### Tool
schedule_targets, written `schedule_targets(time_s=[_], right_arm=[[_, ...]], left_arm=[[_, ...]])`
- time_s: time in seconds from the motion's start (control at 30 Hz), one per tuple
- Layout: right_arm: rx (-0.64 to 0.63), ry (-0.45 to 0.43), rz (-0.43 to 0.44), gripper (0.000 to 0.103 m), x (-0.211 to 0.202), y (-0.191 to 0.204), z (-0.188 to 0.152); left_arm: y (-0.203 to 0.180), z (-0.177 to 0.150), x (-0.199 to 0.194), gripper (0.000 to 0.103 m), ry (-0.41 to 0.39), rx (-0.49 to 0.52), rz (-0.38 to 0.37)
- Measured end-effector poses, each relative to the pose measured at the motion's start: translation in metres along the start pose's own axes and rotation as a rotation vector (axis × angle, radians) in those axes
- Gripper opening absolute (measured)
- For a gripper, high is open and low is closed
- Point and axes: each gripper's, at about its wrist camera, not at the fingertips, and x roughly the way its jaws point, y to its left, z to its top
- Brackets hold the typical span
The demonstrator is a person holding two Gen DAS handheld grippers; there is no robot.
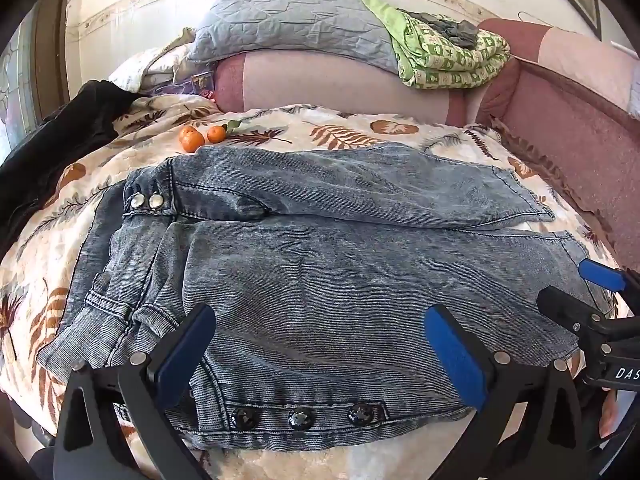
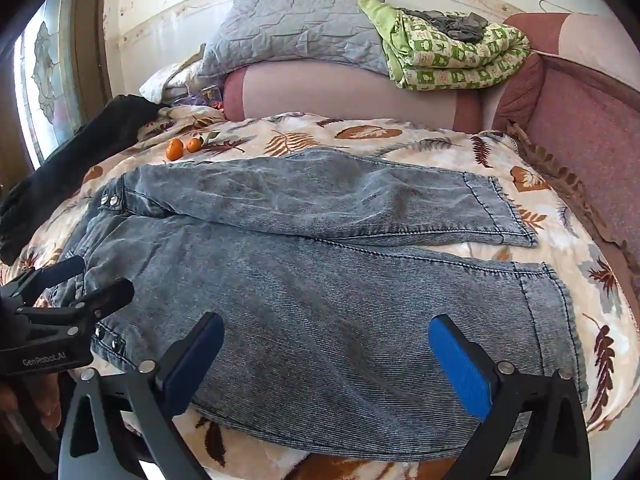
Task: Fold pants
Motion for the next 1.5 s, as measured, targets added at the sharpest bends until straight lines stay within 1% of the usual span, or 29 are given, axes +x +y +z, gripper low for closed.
schedule_targets(time_s=[0.4,1.5], right_arm=[[-0.002,0.001,-0.003,0.103,0.0003,0.0013,-0.001],[-0.019,0.016,-0.008,0.103,0.0037,0.0049,-0.0035]], left_arm=[[-0.0011,0.0009,-0.0028,0.103,-0.005,-0.008,-0.012],[-0.0041,-0.0018,0.0007,0.103,0.021,-0.003,-0.031]])
